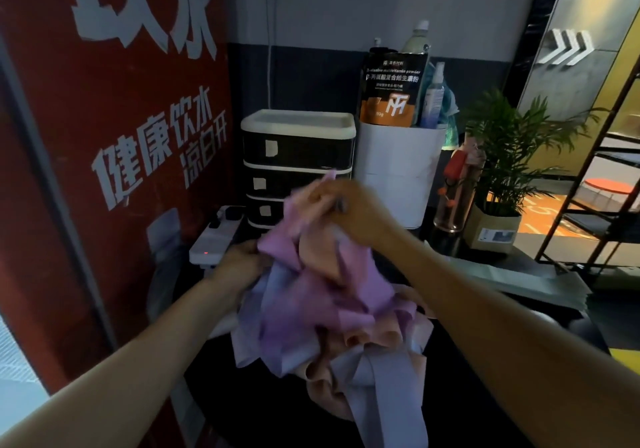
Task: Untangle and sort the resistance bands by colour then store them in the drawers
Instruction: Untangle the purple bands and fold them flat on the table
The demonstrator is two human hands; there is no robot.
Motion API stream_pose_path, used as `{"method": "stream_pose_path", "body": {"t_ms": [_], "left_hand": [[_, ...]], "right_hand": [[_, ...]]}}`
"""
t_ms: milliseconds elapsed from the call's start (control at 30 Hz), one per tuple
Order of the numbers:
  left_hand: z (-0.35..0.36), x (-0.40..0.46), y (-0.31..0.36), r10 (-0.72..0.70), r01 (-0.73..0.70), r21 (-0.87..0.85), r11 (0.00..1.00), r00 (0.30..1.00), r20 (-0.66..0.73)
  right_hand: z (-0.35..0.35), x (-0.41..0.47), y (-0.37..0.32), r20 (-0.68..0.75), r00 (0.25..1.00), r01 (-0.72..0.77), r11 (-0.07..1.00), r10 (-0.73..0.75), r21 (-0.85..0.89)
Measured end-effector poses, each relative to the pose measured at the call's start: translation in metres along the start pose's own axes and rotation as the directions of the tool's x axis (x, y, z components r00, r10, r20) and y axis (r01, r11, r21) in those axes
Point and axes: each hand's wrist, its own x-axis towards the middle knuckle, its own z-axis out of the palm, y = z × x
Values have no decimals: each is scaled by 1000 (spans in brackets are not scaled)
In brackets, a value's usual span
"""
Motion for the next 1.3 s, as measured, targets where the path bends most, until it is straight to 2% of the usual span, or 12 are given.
{"method": "stream_pose_path", "body": {"t_ms": [100, 167, 267, 367, 500, 633, 700, 800, 867, 1033, 1133, 1300], "left_hand": [[-5, -17, -20, -90, 89, -35, 995, 995, -33], [-8, -25, -24, -175, 161, -137, 977, 980, -98], [-10, -29, -26, -150, 135, -111, 985, 979, -141], [-6, -30, -24, 49, -22, 157, 987, 984, -169], [7, -31, -14, 280, -225, 345, 911, 953, -117], [12, -25, -4, 458, -416, 462, 783, 889, 23], [15, -18, -10, 467, -434, 451, 780, 883, 42], [16, -11, -18, 489, -420, 467, 778, 872, -31], [11, -10, -23, 424, -337, 508, 793, 904, -61], [-1, -4, -32, 340, -249, 517, 819, 936, -89], [-1, 0, -37, 306, -218, 518, 827, 948, -90], [5, 1, -35, 324, -239, 526, 816, 943, -74]], "right_hand": [[37, -32, 10, 399, 917, -18, 1000, 19, -5], [48, -48, 14, 485, 872, -35, 996, 68, -77], [49, -54, 11, 423, 903, -61, 997, 71, -37], [42, -50, 8, 337, 938, -76, 997, 82, -31], [25, -34, 8, 188, 971, -160, 985, 145, 66], [21, -23, 7, 263, 958, -149, 984, 119, 98], [25, -25, 6, 301, 951, -137, 972, 75, 189], [31, -28, 20, 194, 972, -185, 939, 131, 291], [30, -32, 34, 165, 959, -257, 954, 232, 154], [32, -51, 48, 467, 851, -219, 970, 242, -103], [39, -58, 54, 435, 849, -224, 949, 301, -220], [45, -67, 62, 408, 871, -179, 949, 275, -258]]}}
